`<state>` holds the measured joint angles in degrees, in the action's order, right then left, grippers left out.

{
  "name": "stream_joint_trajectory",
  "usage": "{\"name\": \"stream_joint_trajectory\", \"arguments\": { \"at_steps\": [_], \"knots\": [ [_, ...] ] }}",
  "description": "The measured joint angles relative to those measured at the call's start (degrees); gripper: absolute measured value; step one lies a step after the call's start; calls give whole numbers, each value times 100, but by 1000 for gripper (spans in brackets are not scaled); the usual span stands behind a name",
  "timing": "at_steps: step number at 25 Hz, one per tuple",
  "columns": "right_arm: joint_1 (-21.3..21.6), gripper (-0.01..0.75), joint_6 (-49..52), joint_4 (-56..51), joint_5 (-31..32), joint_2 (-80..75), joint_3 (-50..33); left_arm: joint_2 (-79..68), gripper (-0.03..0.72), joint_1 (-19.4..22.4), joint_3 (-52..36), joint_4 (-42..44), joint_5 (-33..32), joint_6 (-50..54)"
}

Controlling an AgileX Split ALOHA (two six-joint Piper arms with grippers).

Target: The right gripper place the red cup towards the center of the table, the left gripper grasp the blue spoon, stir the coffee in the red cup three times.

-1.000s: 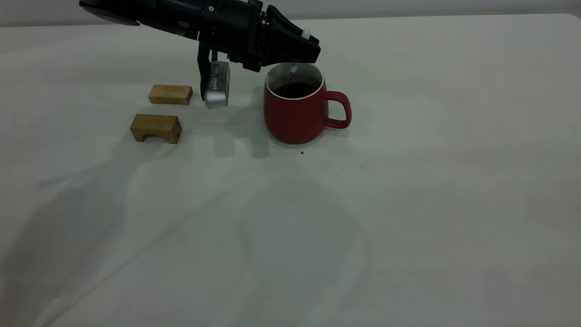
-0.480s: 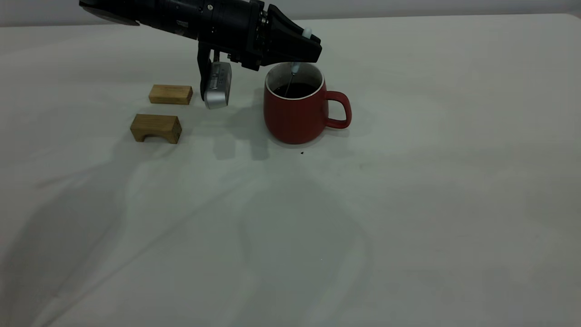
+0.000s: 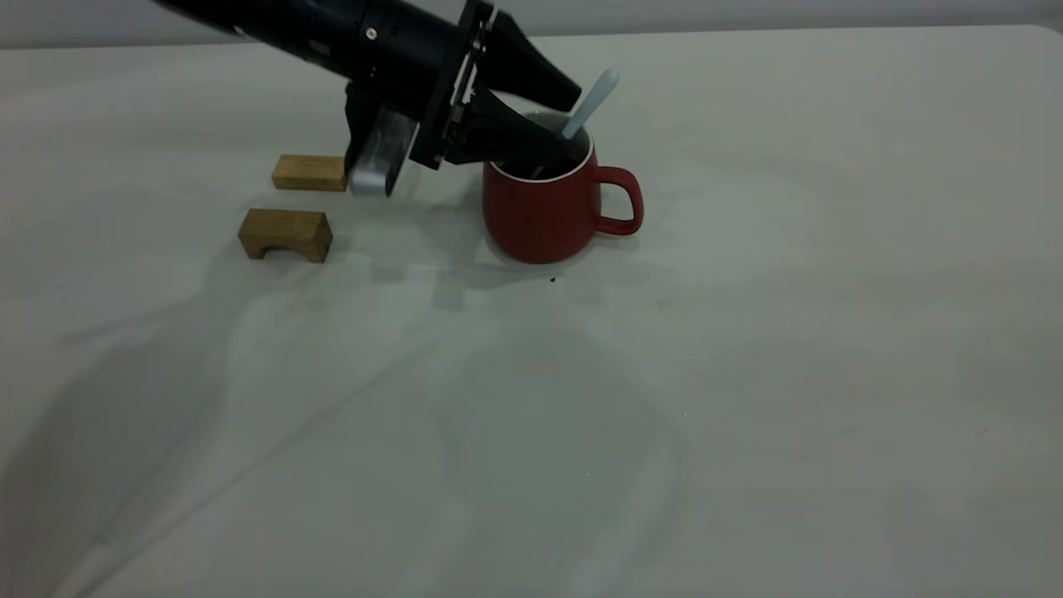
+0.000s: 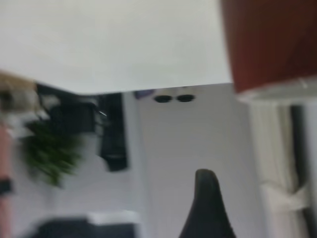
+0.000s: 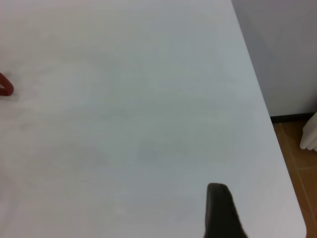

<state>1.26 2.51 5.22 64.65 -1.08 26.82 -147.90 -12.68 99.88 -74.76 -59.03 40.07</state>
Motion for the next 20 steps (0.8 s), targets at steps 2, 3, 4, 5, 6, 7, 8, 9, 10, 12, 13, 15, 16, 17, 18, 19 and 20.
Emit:
{"name": "stream_joint_trajectory", "arguments": {
  "at_steps": [2,3,4,5,6,7,8,9,10,12,13,15,16,17,18,19,20],
  "knots": [
    [0,491,0,0,0,0,0,121,618,0,0,53,-7,-687],
    [0,491,0,0,0,0,0,193,607,0,0,81,-7,-948],
    [0,491,0,0,0,0,0,271,593,0,0,137,-7,-1232],
    [0,491,0,0,0,0,0,350,573,0,0,212,-7,-1450],
    [0,491,0,0,0,0,0,422,547,0,0,374,-7,-1719],
    [0,491,0,0,0,0,0,509,529,0,0,530,-7,-1883],
    [0,491,0,0,0,0,0,592,506,0,0,771,5,-2042],
    [0,491,0,0,0,0,0,667,486,0,0,1009,17,-2149],
    [0,491,0,0,0,0,0,764,464,0,0,1323,30,-2248],
    [0,491,0,0,0,0,0,962,425,0,0,1889,29,-2379],
    [0,491,0,0,0,0,0,1081,402,0,0,2216,23,-2417],
    [0,491,0,0,0,0,0,1351,370,0,0,2667,4,-2441],
    [0,491,0,0,0,0,0,1500,353,0,0,2880,-9,-2441],
    [0,491,0,0,0,0,0,1637,341,0,0,3085,-17,-2441],
    [0,491,0,0,0,0,0,1811,328,0,0,3248,-29,-2446],
    [0,491,0,0,0,0,0,1996,316,0,0,3428,-37,-2446],
    [0,491,0,0,0,0,0,2165,307,0,0,3596,-64,-2456]
  ]
}}
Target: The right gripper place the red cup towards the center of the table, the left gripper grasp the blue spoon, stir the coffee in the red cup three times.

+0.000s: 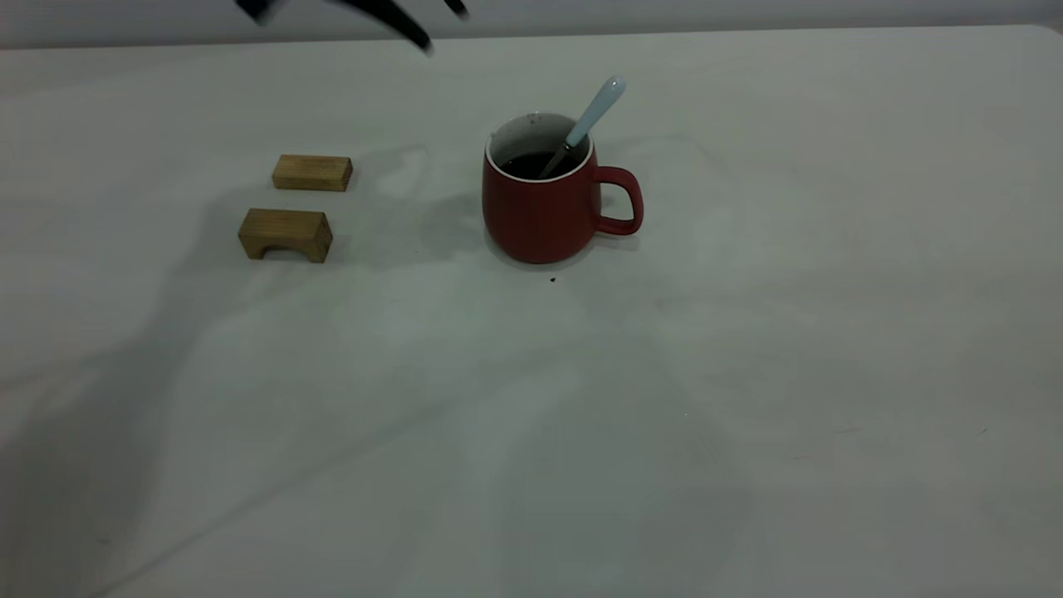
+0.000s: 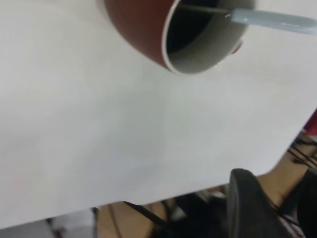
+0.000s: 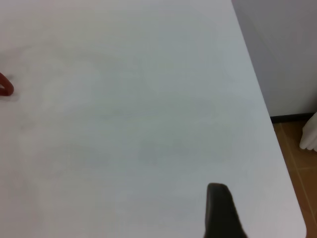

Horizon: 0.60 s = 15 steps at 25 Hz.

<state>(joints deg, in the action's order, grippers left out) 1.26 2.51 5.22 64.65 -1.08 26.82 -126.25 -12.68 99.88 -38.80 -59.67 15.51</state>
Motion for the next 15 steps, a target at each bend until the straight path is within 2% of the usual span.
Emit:
{"name": "stream_joint_trajectory", "arguments": {
  "at_steps": [2,7,12,15],
  "knots": [
    [0,491,0,0,0,0,0,482,287,4,0,469,-26,-250],
    [0,491,0,0,0,0,0,2034,257,4,0,2558,-105,-1475],
    [0,491,0,0,0,0,0,3590,244,4,-6,4069,-726,-1551],
    [0,491,0,0,0,0,0,4396,245,4,-85,4624,-726,-1314]
  ]
}}
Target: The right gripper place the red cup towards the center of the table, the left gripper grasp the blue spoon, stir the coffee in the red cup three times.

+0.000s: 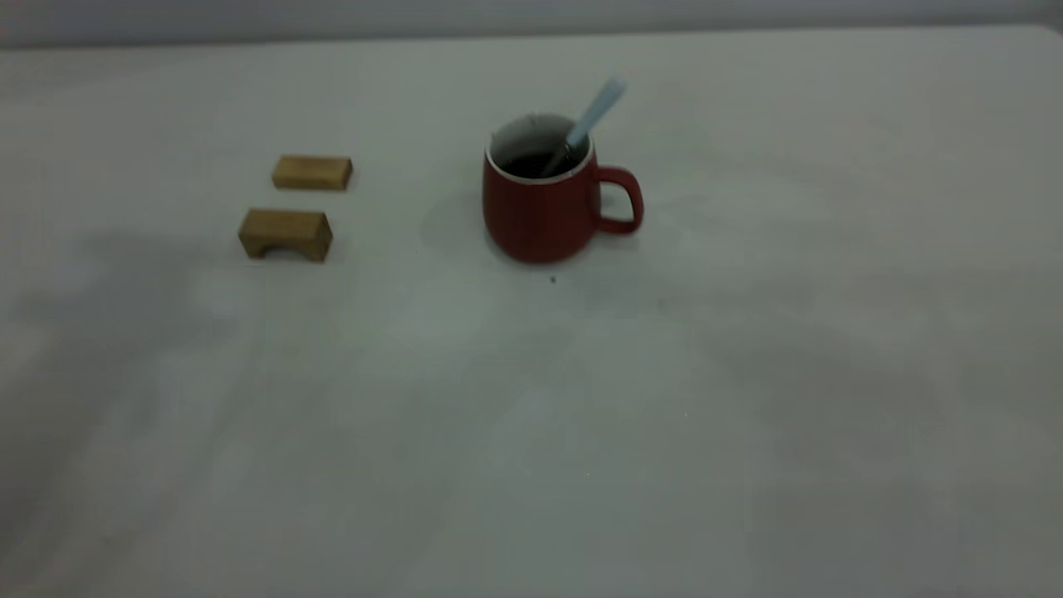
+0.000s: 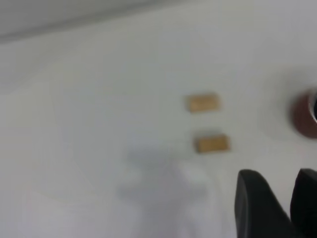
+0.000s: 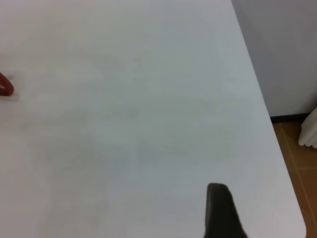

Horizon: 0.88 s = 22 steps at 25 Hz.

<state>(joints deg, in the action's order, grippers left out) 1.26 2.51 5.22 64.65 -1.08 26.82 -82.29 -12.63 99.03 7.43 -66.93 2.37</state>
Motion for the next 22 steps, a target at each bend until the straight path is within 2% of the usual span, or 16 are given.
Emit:
{"name": "stream_joint_trajectory", "arguments": {
  "at_steps": [5,12,16,19,22],
  "knots": [
    [0,491,0,0,0,0,0,1308,245,0,-890,112,0,53],
    [0,491,0,0,0,0,0,3228,245,0,-3463,112,0,85],
    [0,491,0,0,0,0,0,4600,245,524,-5197,-322,39,90],
    [0,491,0,0,0,0,0,5454,245,1006,-6151,-484,46,90],
    [0,491,0,0,0,0,0,6164,245,1247,-6818,-519,162,90]
  ]
}}
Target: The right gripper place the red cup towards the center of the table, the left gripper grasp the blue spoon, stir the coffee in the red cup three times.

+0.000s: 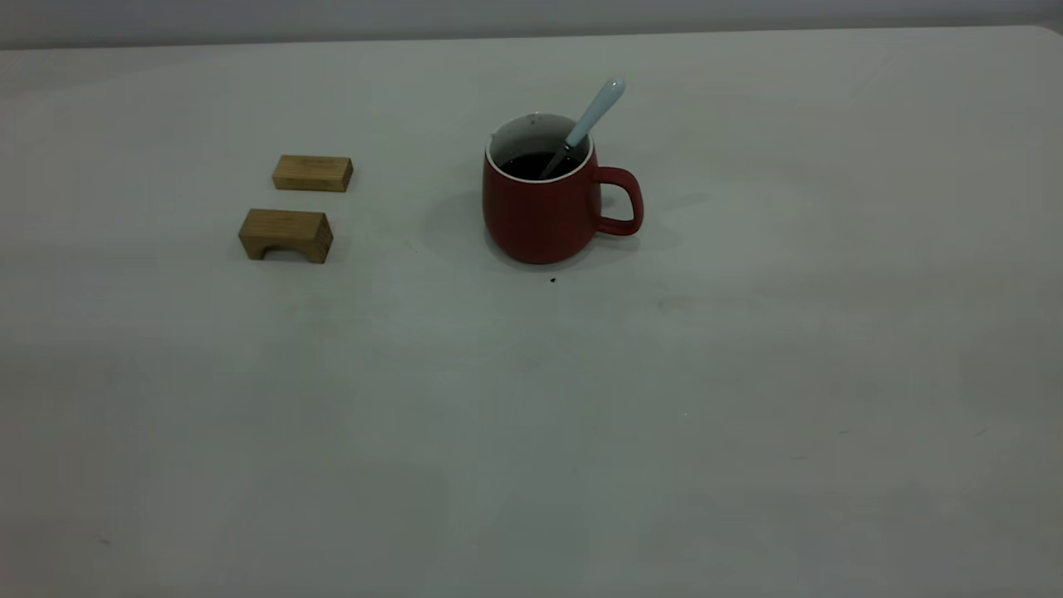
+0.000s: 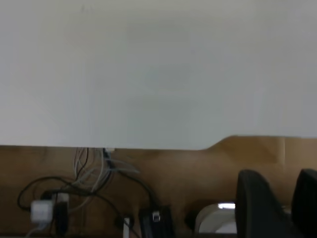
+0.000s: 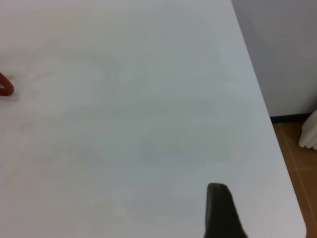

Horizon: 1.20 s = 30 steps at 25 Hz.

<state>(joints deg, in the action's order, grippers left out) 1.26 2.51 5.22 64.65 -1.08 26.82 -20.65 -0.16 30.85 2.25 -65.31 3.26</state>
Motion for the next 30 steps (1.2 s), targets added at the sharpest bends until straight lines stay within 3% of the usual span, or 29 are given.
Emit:
{"name": "stream_joint_trajectory", "arguments": {
  "at_steps": [12,30],
  "knots": [
    [0,491,0,0,0,0,0,2139,245,34,-294,-25,56,-5],
    [0,491,0,0,0,0,0,2174,245,34,-294,-25,49,-5]
  ]
}}
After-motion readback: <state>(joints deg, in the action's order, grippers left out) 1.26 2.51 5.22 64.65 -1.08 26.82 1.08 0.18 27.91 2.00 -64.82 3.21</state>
